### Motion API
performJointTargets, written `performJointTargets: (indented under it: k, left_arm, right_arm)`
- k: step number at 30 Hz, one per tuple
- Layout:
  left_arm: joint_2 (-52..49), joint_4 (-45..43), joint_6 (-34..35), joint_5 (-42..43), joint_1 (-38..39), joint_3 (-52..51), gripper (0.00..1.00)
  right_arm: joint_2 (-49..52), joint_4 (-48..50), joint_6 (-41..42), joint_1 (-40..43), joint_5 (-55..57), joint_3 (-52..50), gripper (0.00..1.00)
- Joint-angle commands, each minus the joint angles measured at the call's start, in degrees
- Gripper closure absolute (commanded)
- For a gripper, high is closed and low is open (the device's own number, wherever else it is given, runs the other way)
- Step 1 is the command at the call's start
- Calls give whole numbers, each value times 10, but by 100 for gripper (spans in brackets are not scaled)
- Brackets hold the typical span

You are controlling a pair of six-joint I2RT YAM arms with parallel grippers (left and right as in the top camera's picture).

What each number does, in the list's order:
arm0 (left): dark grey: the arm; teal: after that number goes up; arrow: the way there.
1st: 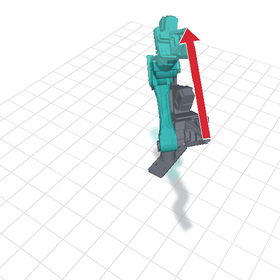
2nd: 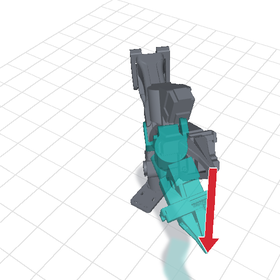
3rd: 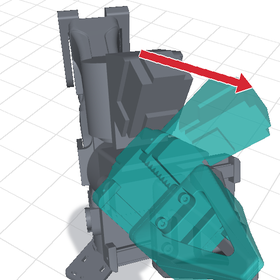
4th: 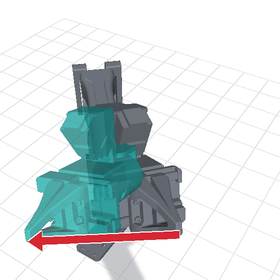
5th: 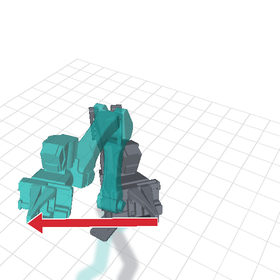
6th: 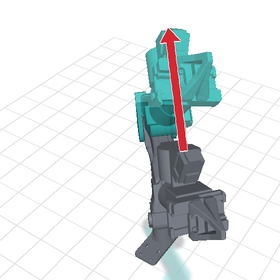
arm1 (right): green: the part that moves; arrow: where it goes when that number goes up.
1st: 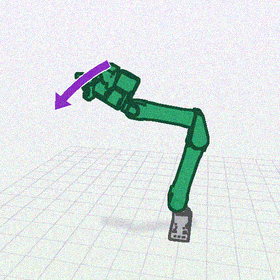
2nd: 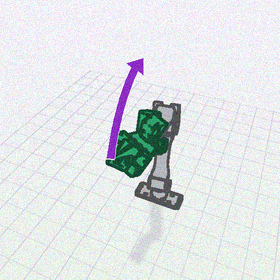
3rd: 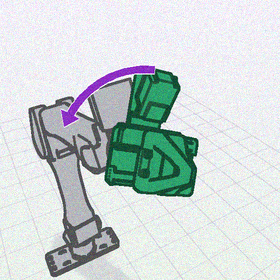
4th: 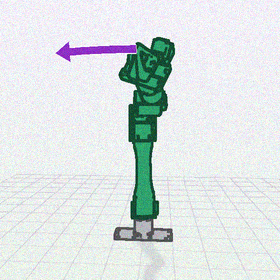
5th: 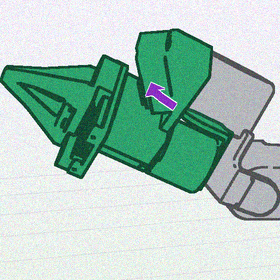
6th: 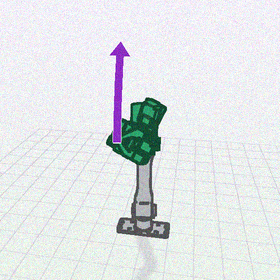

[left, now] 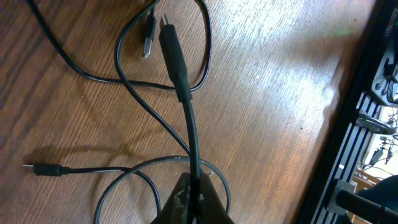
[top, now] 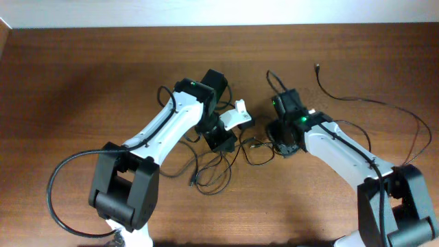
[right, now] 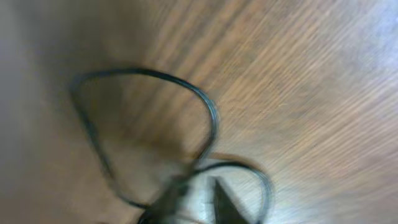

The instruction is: Untangle cables

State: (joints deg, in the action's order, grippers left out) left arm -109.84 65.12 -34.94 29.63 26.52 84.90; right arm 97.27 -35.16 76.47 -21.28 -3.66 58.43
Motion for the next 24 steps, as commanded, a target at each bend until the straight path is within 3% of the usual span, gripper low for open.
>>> performJointTargets:
  k: [1,4,9,11,12,15,24]
  left_arm:
    - [-1,-14,9,9,-9,3,100]
    - [-1,-46,83,5,-39,3,100]
    - [-1,-80,166,-8,-89,-11,100]
    - [-3,-108,247,-77,-93,-24,100]
    - [-7,-118,293,-118,-93,-28,100]
    - [-17,-124,355,-183,-93,-35,100]
    - [-37,-124,374,-190,-93,-36,96]
  right_arm:
    - [6,-18,-121,-10,-16,-2,65]
    - [6,-25,-212,-10,-59,-2,53]
    - [6,-30,-256,-9,-95,-2,51]
    - [6,-30,-283,-10,-148,-2,49]
    - [6,-30,-283,-17,-154,-2,38]
    - [6,-18,-283,-52,-152,-2,32]
    - [6,57,-280,-150,-132,-2,31]
